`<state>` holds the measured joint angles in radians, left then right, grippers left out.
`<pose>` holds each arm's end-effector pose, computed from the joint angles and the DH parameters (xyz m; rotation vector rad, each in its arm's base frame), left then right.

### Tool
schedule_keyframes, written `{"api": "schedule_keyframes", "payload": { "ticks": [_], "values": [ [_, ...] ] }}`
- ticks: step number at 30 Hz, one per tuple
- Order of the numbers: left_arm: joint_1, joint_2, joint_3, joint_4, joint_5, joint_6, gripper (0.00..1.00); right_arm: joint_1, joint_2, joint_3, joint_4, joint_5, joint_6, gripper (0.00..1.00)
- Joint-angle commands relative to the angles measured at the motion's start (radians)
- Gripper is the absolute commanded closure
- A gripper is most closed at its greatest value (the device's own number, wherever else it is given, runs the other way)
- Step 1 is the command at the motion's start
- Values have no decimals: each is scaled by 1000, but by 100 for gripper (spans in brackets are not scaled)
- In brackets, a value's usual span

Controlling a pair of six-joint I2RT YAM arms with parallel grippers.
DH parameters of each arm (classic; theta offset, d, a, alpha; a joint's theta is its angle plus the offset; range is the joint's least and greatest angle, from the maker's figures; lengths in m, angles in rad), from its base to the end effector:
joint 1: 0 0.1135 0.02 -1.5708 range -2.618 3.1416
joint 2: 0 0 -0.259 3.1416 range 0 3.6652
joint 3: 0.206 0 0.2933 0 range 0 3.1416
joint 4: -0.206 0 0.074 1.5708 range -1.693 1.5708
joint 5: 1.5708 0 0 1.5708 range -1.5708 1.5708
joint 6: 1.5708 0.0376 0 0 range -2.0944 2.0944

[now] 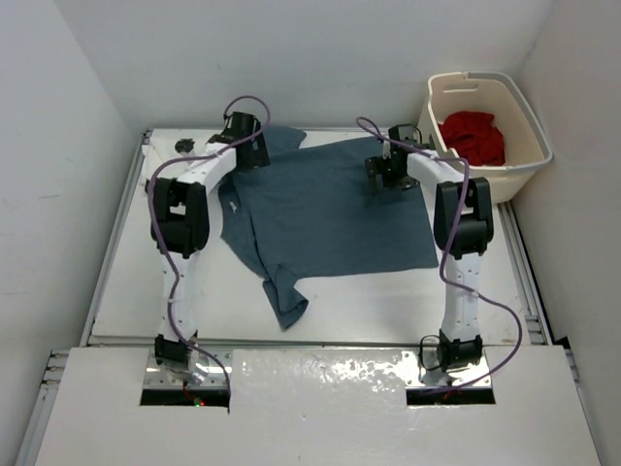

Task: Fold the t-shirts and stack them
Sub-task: Flatten out the tshirt

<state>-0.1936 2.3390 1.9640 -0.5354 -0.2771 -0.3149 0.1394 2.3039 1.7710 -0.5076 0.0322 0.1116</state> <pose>0.5482 -0.0970 0.1634 -0.2637 2.4228 0.1187 0.5226 0.0721 0.1155 -0.0249 2.6111 0.0470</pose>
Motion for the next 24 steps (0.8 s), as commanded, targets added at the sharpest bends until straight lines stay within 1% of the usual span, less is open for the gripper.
{"api": "schedule_keyframes", "payload": {
  "ticks": [1, 2, 3, 4, 5, 6, 7, 8, 10, 11, 12, 14, 15, 18, 20, 21, 23, 24],
  "values": [
    [-43, -232, -54, 3, 12, 5, 0, 58, -193, -27, -51, -28, -69, 1],
    [-46, -275, -98, -3, 3, -21, 0, 75, -227, -51, -43, -28, -56, 1],
    [-46, -368, -208, -11, 1, -51, 0, 84, -260, -118, -17, -28, -53, 1],
    [-46, -418, -271, -27, 3, -123, 0, 94, -297, -157, 0, -28, -49, 1],
    [-47, -467, -337, -28, 27, -156, 0, 113, -369, -198, 12, -28, -37, 1],
    [-49, -571, -487, -26, 41, -220, 0, 123, -401, -275, 32, -19, -29, 1],
    [-62, -627, -569, -12, 62, -245, 0, 129, -435, -312, 43, -20, -21, 1],
    [-75, -727, -711, -9, 61, -272, 0, 144, -495, -384, 64, -23, -7, 1],
    [-121, -814, -827, -23, 65, -350, 0, 154, -544, -448, 83, -28, 10, 1],
    [-138, -889, -925, -35, 67, -378, 0, 157, -588, -482, 95, -28, 29, 1],
    [-151, -920, -967, -43, 70, -430, 0, 155, -606, -536, 113, -28, 45, 1],
    [-187, -999, -1075, -60, 105, -475, 0, 157, -652, -609, 145, -9, 89, 1],
    [-199, -1020, -1106, -64, 117, -515, 0, 157, -662, -628, 177, -17, 89, 1],
    [-248, -1086, -1224, -41, 153, -571, 1, 155, -670, -660, 184, -28, 100, 1],
    [-291, -1098, -1297, 26, 194, -590, 5, 155, -666, -677, 185, -28, 109, 1],
    [-305, -1097, -1312, 49, 205, -598, 12, 155, -663, -688, 196, -28, 115, 1],
    [-336, -1077, -1337, 60, 196, -615, 19, 155, -661, -706, 196, -28, 125, 1],
    [-342, -1069, -1343, 63, 194, -618, 26, 157, -666, -712, 199, -28, 126, 1]
  ]
}}
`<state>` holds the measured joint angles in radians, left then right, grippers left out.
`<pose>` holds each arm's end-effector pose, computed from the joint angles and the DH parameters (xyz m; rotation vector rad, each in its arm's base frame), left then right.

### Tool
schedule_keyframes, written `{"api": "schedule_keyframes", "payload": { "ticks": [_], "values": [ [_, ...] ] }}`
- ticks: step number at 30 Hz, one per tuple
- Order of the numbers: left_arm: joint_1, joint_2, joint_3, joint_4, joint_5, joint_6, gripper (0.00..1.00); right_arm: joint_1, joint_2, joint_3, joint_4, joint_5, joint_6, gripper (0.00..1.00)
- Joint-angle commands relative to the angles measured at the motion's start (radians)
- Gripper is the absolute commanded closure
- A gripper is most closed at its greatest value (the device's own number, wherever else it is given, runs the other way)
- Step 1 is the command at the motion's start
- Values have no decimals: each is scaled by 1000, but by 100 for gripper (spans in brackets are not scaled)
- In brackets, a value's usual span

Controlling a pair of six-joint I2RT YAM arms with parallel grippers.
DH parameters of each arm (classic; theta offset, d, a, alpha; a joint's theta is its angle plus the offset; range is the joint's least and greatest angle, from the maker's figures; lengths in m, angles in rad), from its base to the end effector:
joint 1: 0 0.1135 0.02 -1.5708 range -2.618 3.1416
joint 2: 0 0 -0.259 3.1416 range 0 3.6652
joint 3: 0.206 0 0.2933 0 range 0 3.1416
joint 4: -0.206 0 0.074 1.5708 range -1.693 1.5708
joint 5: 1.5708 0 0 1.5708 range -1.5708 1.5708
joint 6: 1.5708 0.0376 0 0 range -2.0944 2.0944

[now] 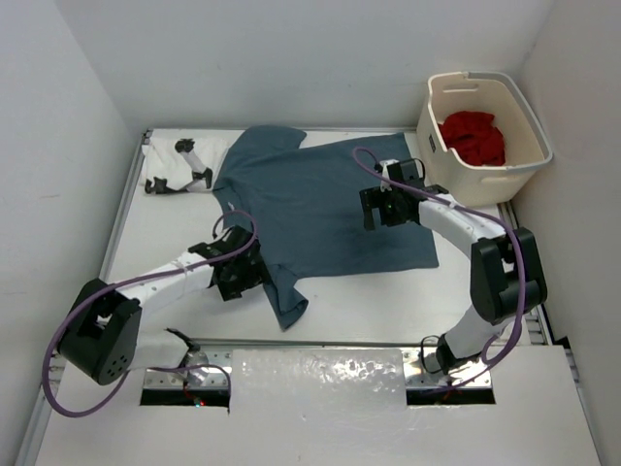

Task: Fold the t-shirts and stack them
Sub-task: Flatten out the tshirt

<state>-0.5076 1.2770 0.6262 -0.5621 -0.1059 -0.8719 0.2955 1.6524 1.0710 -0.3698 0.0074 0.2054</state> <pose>0.2193 -0.1175 0.1309 -0.5320 2.7406 -0.2072 0.3625 0.1100 0.1732 -0.1111 2.5304 0.1919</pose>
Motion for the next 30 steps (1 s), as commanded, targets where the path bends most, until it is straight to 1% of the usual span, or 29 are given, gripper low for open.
{"api": "schedule_keyframes", "payload": {
  "ticks": [1, 4, 5, 7, 8, 9, 10, 11, 13, 15, 17, 18, 20, 21, 22, 23, 28, 30],
  "values": [
    [-31, -1, -19, 106, 18, -62, 27, -1, -16, -19, 66, -3, 35, 1],
    [-35, 16, -33, 165, 22, -53, 28, -1, -19, -40, 80, -1, 38, 1],
    [-37, 24, -31, 172, 20, -46, 32, -1, -17, -45, 80, -3, 40, 1],
    [-46, 53, -13, 172, 8, -42, 32, 1, -17, -48, 77, -3, 40, 1],
    [-66, 64, -5, 171, -6, -38, 36, 1, -20, -51, 78, -3, 40, 1],
    [-81, 77, 21, 148, -62, -35, 37, -1, -20, -52, 77, -1, 40, 1],
    [-92, 115, 39, 125, -90, -35, 40, -1, -22, -54, 77, 3, 38, 1],
    [-101, 142, 59, 104, -110, -24, 49, -1, -23, -55, 78, 8, 37, 1],
    [-129, 208, 104, 64, -144, -12, 60, -1, -23, -57, 77, 22, 35, 1],
    [-150, 243, 116, 65, -146, -13, 60, 1, -20, -59, 75, 26, 31, 1],
    [-157, 288, 122, 71, -138, -6, 68, -1, -13, -65, 83, 43, 29, 1],
    [-158, 310, 136, 48, -146, -7, 73, -2, -6, -65, 86, 49, 29, 1],
    [-158, 320, 141, 36, -159, -4, 78, -7, 24, -63, 86, 59, 29, 1],
    [-158, 317, 141, 34, -166, -7, 82, -13, 38, -60, 85, 62, 32, 1],
    [-158, 314, 141, 34, -169, -12, 96, -15, 50, -60, 88, 65, 34, 1],
    [-158, 312, 142, 19, -175, -19, 100, -22, 76, -62, 89, 63, 43, 1],
    [-158, 297, 141, -71, -215, -59, 100, -35, 148, -68, 98, 51, 60, 1],
    [-157, 300, 156, -145, -242, -71, 100, -45, 184, -69, 89, 51, 84, 1]
  ]
}}
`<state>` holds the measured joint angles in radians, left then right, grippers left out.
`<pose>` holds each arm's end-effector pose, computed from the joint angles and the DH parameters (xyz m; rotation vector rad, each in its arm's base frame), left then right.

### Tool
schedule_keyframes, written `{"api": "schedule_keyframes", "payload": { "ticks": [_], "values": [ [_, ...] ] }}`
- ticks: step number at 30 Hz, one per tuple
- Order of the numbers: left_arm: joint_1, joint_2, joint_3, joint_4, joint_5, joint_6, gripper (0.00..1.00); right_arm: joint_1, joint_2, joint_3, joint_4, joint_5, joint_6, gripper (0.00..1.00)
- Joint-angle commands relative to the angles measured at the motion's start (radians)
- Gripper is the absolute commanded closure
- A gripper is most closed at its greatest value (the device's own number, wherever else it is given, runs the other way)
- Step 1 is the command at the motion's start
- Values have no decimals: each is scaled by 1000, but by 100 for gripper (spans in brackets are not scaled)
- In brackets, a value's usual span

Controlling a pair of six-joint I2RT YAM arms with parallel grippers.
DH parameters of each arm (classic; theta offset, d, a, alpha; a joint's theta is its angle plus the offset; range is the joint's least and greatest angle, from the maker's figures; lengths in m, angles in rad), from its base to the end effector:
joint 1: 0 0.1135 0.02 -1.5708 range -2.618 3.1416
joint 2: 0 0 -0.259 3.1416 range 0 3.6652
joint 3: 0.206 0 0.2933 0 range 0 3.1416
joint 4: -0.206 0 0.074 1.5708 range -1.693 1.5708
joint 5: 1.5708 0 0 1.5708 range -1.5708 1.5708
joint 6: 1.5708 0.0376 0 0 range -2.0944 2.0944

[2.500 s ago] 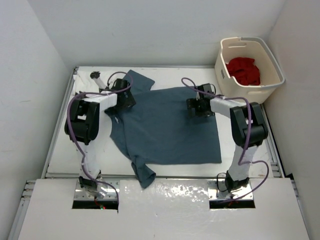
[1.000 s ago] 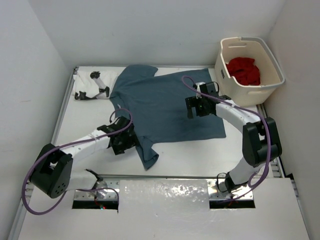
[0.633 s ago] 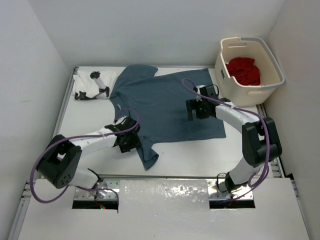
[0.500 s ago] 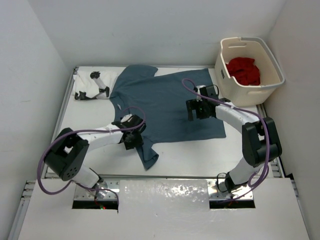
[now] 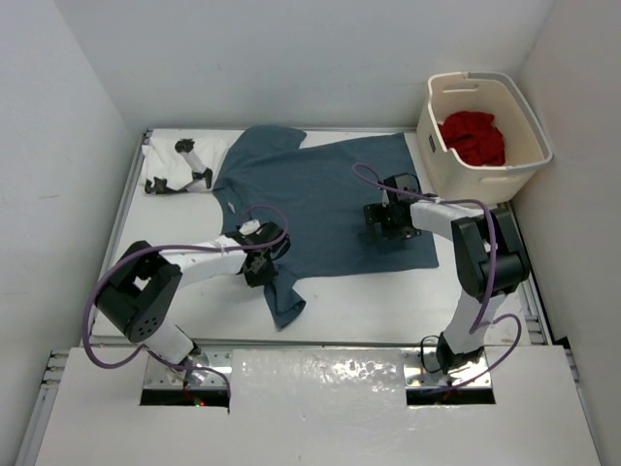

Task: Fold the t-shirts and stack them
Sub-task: Flatten out the tshirt

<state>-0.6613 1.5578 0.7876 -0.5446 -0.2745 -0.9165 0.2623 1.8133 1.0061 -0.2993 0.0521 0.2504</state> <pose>0.2370 -0.1715 0.1090 -0.4010 2.7394 0.0166 0.3617 0.0951 0.0993 0.0006 2.6781 0.0930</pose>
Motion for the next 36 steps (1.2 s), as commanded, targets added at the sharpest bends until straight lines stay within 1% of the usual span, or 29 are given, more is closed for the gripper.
{"api": "schedule_keyframes", "payload": {
  "ticks": [1, 2, 8, 12, 14, 17, 18, 19, 20, 21, 23, 24, 25, 26, 27, 28, 29, 30, 32, 33, 34, 35, 36],
  "values": [
    [-4, 22, 1, -193, -83, -42, 100, -17, 32, -4, 12, 5, 46, 1],
    [-1, 25, 12, -259, -101, -53, 100, -26, 40, -4, 9, 6, 59, 1],
    [19, 33, -2, -426, -92, -94, 100, -44, 46, -12, -11, 40, 75, 1],
    [29, 30, -13, -485, -95, -96, 100, -44, 26, -27, -3, -13, 78, 1],
    [45, 30, -7, -538, -124, -107, 100, -44, -2, -38, -1, -29, 72, 1],
    [69, 22, -2, -532, -104, -88, 100, -43, -41, -61, 5, -18, 70, 1],
    [87, 27, 8, -538, -107, -76, 95, -44, -48, -61, 8, -17, 67, 1],
    [94, 31, 37, -552, -104, -68, 89, -44, -52, -55, 0, -18, 52, 1],
    [94, 33, 56, -555, -106, -46, 62, -44, -55, -43, -6, -24, 44, 1],
    [92, 28, 79, -555, -104, -38, 51, -43, -60, -38, -3, -38, 36, 1],
    [92, -2, 160, -546, -115, -15, 34, -43, -90, -35, 5, -47, 30, 1],
    [91, -13, 200, -551, -127, 7, 30, -43, -101, -34, 9, -72, 24, 1],
    [92, -28, 293, -567, -161, 13, 19, -43, -123, -28, 5, -58, 20, 1],
    [94, -31, 339, -569, -182, 22, 10, -43, -132, -24, 0, -54, 18, 1],
    [97, -33, 420, -552, -227, 43, 7, -43, -138, -23, 0, -43, 15, 1],
    [103, -30, 452, -525, -238, 59, 5, -43, -143, -14, 2, -8, 9, 1],
    [132, -22, 475, -484, -230, 109, 4, -43, -143, -8, 3, 2, 10, 1],
    [152, 8, 513, -385, -173, 145, 4, -44, -140, -1, 6, 9, 10, 1],
    [210, 54, 541, -283, -150, 204, 0, -46, -118, 23, 17, 29, 9, 1],
    [230, 88, 589, -217, -138, 220, 0, -51, -105, 37, 12, 32, 15, 1],
    [250, 166, 622, -190, -132, 237, 0, -54, -88, 70, 6, 35, 16, 1],
    [282, 207, 656, -166, -134, 261, 0, -58, -72, 87, -4, 29, 20, 1],
    [295, 300, 739, -134, -121, 299, 0, -64, -46, 106, -12, 28, 29, 1]
  ]
}}
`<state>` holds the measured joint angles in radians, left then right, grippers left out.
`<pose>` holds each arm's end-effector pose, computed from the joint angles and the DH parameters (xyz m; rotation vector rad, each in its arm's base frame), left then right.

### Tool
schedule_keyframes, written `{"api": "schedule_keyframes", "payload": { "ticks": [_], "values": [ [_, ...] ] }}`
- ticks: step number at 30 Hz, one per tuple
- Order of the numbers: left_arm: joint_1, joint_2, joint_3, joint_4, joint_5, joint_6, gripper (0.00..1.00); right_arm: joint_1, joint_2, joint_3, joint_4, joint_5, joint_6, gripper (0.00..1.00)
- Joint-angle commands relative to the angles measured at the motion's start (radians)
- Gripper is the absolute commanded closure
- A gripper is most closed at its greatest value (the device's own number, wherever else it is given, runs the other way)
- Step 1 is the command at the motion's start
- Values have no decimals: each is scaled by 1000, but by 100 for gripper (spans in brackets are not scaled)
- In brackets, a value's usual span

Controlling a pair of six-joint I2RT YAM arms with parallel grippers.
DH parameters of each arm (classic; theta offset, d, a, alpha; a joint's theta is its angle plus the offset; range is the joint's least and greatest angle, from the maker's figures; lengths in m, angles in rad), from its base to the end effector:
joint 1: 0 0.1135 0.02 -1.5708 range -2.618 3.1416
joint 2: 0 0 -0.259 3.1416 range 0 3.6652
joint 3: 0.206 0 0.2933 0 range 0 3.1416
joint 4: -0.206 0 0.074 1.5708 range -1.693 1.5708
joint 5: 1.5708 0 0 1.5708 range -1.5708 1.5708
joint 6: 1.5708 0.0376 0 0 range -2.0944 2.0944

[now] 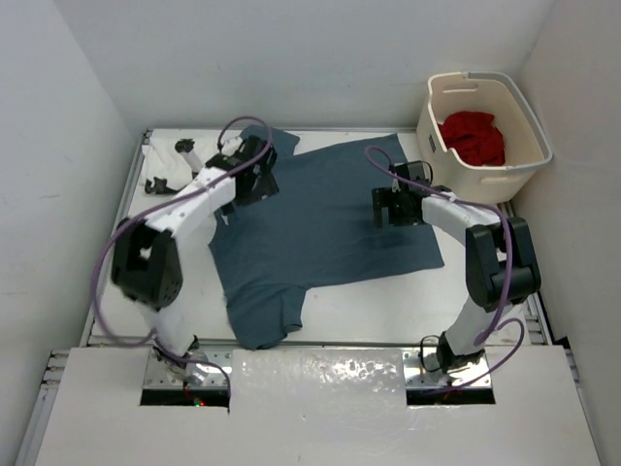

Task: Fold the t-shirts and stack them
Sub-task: Flatten out the tshirt

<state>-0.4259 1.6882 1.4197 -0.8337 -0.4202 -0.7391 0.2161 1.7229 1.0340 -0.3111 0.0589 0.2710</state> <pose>0.3633 -0.1480 0.2557 -0.5204 2.4727 0.1180 0.3709 0.0792 0.1395 0.0928 2.5702 0.1084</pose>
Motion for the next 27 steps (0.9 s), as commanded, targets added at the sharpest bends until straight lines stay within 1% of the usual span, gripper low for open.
{"api": "schedule_keyframes", "payload": {
  "ticks": [1, 2, 3, 4, 5, 6, 8, 9, 11, 14, 16, 18, 19, 20, 22, 26, 27],
  "values": [
    [65, 217, 145, 175, 24, 122, 0, -20, 52, 81, 0, 25, 13, 1],
    [76, 263, 181, 192, 21, 153, 0, -21, 56, 80, 12, 22, 13, 1],
    [81, 362, 277, 199, 61, 173, 0, -26, 67, 81, 13, 24, 11, 1],
    [84, 416, 333, 191, 69, 190, 0, -29, 75, 87, 12, 27, 16, 1],
    [85, 465, 451, 155, 61, 214, 0, -34, 82, 89, 0, 30, 19, 1],
    [87, 566, 517, 121, 51, 218, 0, -38, 90, 87, -2, 29, 26, 1],
    [99, 660, 644, 61, 34, 230, 0, -46, 90, 67, 7, 30, 30, 1],
    [104, 729, 736, 33, 37, 233, 0, -52, 92, 55, 7, 38, 30, 1],
    [125, 775, 791, 62, 58, 247, 0, -67, 93, 41, 0, 41, 31, 1],
    [150, 829, 800, 111, 122, 262, 0, -75, 80, -9, -5, 42, 39, 1],
    [153, 860, 795, 218, 178, 305, 0, -77, 55, -69, 3, 42, 59, 1],
    [151, 907, 809, 271, 268, 331, 0, -78, 41, -118, 0, 35, 86, 1],
    [153, 936, 837, 283, 303, 355, 0, -78, 26, -133, 0, 27, 95, 1],
    [151, 1000, 919, 274, 342, 356, 0, -78, 17, -150, 0, 27, 111, 1],
    [153, 1051, 985, 281, 405, 360, 0, -78, 0, -199, 1, 33, 126, 1],
    [153, 1065, 960, 407, 491, 342, 0, -77, -34, -248, -14, 33, 145, 1],
    [151, 1067, 963, 418, 500, 345, 0, -78, -39, -253, -5, 30, 143, 1]
  ]
}}
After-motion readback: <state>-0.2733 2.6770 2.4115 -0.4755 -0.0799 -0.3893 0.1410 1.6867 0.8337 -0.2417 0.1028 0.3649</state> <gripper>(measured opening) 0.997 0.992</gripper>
